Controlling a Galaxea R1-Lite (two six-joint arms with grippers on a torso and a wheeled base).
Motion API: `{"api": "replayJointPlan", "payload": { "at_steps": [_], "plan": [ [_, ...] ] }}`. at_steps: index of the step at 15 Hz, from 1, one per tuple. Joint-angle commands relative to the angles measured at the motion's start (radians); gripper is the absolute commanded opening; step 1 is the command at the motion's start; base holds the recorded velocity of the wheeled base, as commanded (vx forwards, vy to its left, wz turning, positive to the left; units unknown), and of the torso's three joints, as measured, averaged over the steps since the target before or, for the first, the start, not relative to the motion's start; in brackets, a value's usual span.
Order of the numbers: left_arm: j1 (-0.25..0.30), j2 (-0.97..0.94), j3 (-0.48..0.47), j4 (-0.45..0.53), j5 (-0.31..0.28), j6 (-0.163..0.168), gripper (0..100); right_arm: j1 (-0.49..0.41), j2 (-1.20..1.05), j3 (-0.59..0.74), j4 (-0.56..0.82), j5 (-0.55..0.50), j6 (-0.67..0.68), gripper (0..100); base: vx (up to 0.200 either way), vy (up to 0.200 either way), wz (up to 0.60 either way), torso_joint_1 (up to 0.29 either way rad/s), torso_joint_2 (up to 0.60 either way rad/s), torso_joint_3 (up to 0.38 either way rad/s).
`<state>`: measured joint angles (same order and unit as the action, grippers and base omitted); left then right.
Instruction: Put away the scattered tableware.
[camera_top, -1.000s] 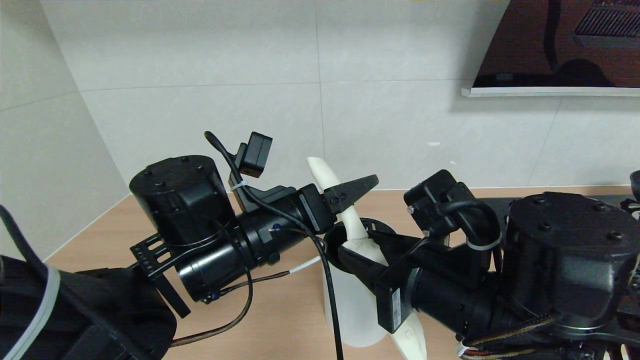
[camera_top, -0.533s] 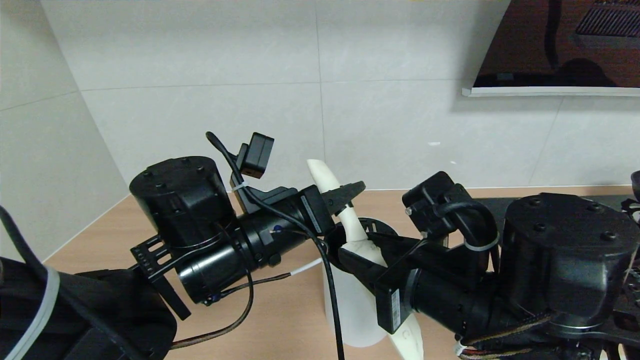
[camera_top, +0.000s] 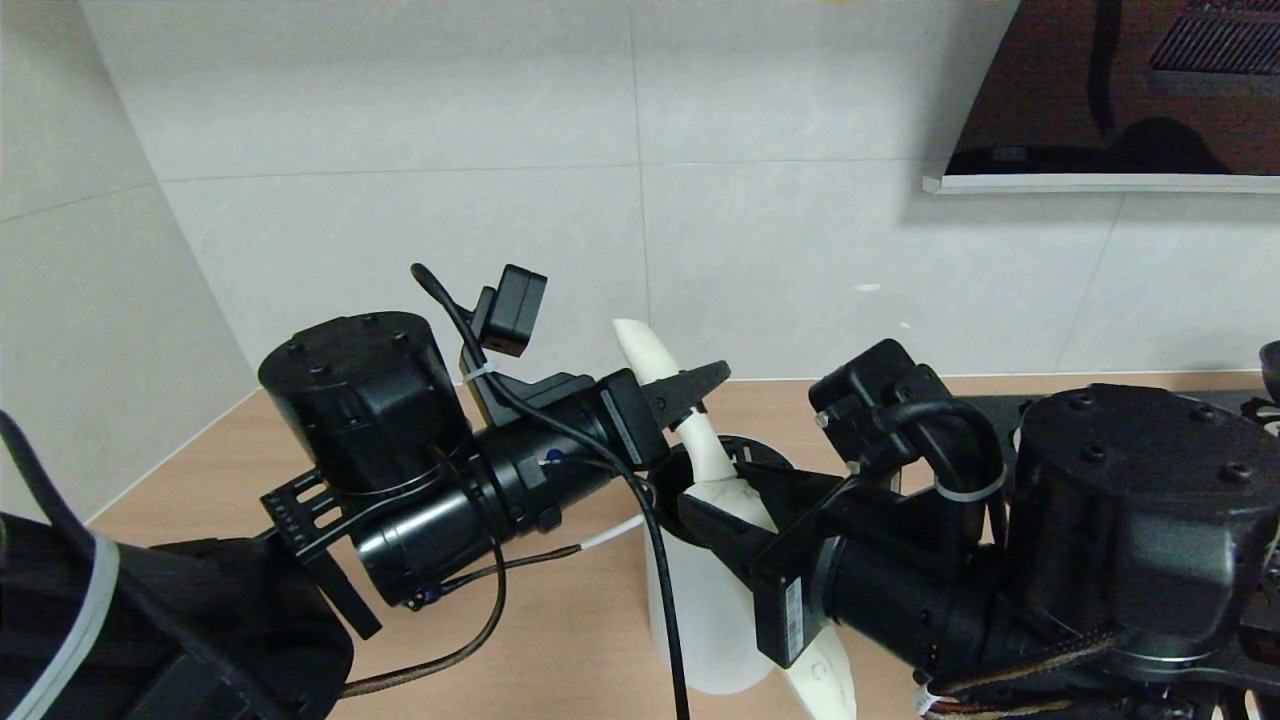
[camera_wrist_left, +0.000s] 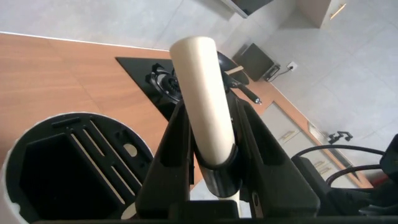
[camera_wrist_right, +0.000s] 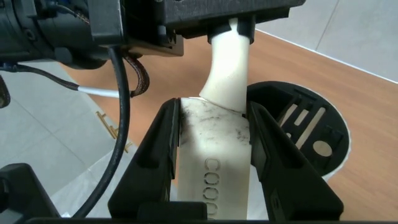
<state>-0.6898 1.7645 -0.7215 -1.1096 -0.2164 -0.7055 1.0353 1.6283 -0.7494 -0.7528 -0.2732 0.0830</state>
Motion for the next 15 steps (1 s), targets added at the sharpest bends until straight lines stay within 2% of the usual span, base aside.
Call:
{"api": "replayJointPlan", "payload": {
  "at_steps": [1, 2, 3, 11, 13, 14, 15],
  "plan": [
    [-0.011, -0.003, 0.001, 0.002, 0.002, 0.0, 0, 0.0, -0.002, -0.001, -0.002, -0.001, 0.0, 0, 0.0, 0.0, 0.0, 0.0, 0.0, 0.0],
    [-0.011, -0.007, 0.001, 0.002, 0.002, 0.0, 0, 0.002, -0.002, -0.001, -0.002, -0.008, 0.0, 0, 0.0, 0.0, 0.0, 0.0, 0.0, 0.0],
    [-0.011, -0.01, 0.001, 0.002, 0.002, 0.0, 0, 0.002, -0.002, -0.001, -0.002, -0.009, 0.001, 100, 0.0, 0.0, 0.0, 0.0, 0.0, 0.0],
    [-0.004, -0.08, -0.021, 0.036, 0.022, 0.006, 0, -0.008, -0.039, 0.002, -0.002, -0.009, 0.0, 100, 0.0, 0.0, 0.0, 0.0, 0.0, 0.0],
    [0.029, -0.177, -0.131, 0.215, 0.121, 0.017, 0, -0.1, -0.097, -0.002, 0.007, -0.003, -0.002, 100, 0.0, 0.0, 0.0, 0.0, 0.0, 0.0],
    [0.029, -0.2, -0.187, 0.29, 0.183, 0.046, 0, -0.149, -0.116, -0.005, 0.01, 0.0, -0.002, 100, 0.0, 0.0, 0.0, 0.0, 0.0, 0.0],
    [0.029, -0.215, -0.26, 0.376, 0.253, 0.106, 0, -0.204, -0.131, -0.007, 0.01, 0.002, -0.003, 100, 0.0, 0.0, 0.0, 0.0, 0.0, 0.0]
  ]
}}
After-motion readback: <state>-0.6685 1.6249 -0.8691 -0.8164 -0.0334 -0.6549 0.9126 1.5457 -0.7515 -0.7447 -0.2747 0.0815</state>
